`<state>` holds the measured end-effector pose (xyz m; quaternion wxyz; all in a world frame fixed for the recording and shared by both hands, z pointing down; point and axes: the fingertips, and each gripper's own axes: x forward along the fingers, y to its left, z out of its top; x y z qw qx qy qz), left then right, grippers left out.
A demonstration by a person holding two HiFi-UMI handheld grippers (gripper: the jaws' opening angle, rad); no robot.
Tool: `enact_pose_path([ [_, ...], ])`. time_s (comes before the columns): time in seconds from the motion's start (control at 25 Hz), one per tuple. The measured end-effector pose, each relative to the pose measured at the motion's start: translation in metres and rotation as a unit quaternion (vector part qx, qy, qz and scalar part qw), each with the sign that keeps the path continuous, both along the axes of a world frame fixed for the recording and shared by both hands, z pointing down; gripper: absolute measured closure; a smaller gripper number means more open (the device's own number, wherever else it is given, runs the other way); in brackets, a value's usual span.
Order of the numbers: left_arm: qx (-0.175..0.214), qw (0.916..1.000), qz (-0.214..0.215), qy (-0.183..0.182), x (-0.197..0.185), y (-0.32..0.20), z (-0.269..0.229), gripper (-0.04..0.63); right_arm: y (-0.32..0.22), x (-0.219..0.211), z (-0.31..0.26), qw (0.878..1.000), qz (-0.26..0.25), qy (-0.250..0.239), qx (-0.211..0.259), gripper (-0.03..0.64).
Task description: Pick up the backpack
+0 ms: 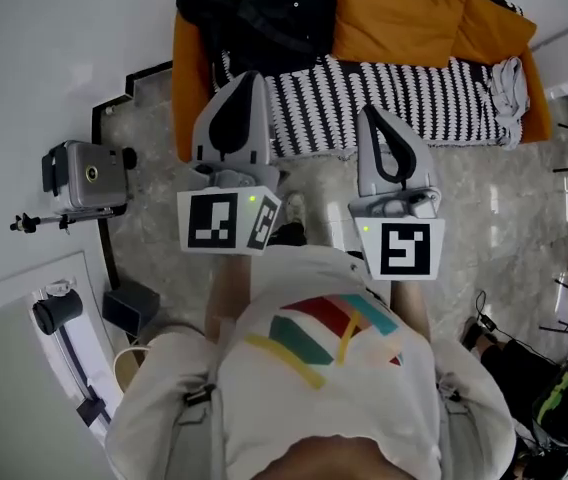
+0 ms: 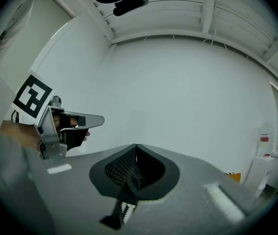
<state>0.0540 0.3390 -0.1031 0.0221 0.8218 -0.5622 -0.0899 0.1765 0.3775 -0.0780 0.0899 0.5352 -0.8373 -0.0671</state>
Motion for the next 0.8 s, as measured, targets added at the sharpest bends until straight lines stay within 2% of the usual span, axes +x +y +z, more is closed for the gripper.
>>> enact_pose_path([
  [0.2, -0.005, 0.9998, 0.0, 0.019, -0.015, -0.046, 0.0, 0.583, -0.038, -0.008, 0.004, 1.0, 0.012, -0.001, -0.015, 0.612],
  [0.4, -0.02, 0.9995, -0.007, 0.024, -0.006, -0.073, 0.01, 0.583, -0.066, 0.007, 0.021, 0.999, 0.014, -0.007, -0.052, 0.614],
  [0.64, -0.018, 0.9985, -0.05, 0.012, 0.0, -0.108, 0.012, 0.583, -0.126, 0.006, 0.017, 0.998, -0.038, -0.031, -0.036, 0.613],
  [0.8, -0.002, 0.9969, -0.079, -0.004, 0.004, -0.137, -0.005, 0.583, -0.162, 0.009, 0.011, 0.996, -0.07, -0.051, -0.034, 0.612],
])
